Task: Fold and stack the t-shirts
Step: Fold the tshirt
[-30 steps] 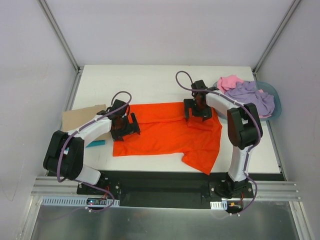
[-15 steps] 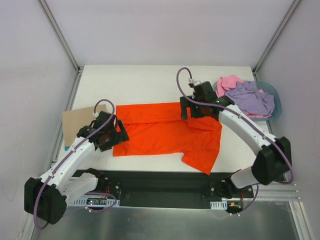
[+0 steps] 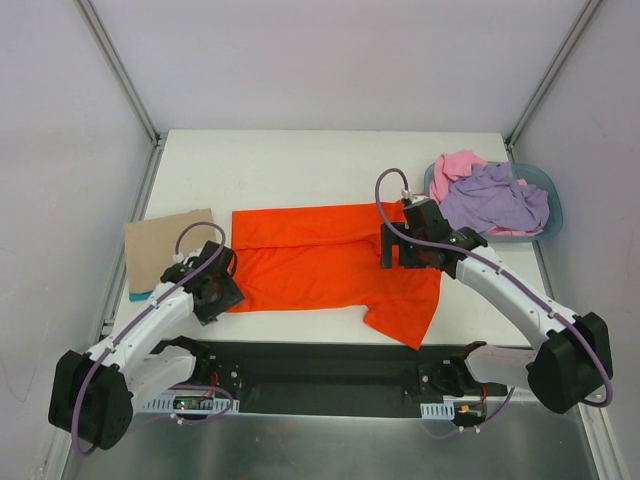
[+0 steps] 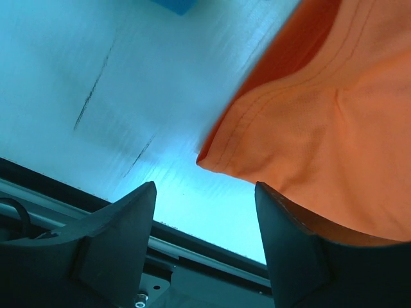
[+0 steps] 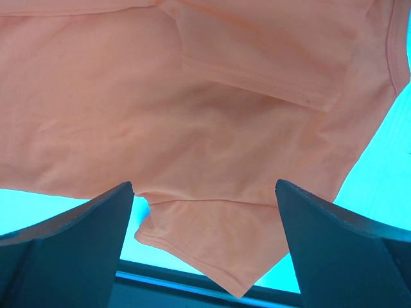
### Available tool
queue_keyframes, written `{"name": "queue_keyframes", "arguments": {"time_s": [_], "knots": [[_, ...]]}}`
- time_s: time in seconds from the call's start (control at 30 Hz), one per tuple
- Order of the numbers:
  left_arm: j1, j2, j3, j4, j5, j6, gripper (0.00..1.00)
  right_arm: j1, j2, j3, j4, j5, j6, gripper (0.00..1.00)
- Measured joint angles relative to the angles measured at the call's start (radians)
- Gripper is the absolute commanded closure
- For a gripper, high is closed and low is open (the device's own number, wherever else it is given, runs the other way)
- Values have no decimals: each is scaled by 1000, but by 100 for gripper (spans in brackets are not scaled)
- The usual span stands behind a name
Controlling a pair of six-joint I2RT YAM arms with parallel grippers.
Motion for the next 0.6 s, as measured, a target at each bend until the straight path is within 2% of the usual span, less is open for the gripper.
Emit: {"name": "queue_keyframes", "arguments": {"time_s": [0.1, 0.27, 0.33, 0.6], "knots": [[0, 42, -1, 23, -14, -8, 50, 0, -4, -15, -3, 11, 7, 3], [0, 105, -16, 82, -16, -11, 50, 0, -5, -21, -10, 20, 14, 3], [1, 126, -20, 96, -18, -10, 54, 0, -10, -22, -10, 19, 18, 3], [16, 160, -21, 124, -18, 6, 62, 0, -91, -50, -12, -19, 18, 3]]}}
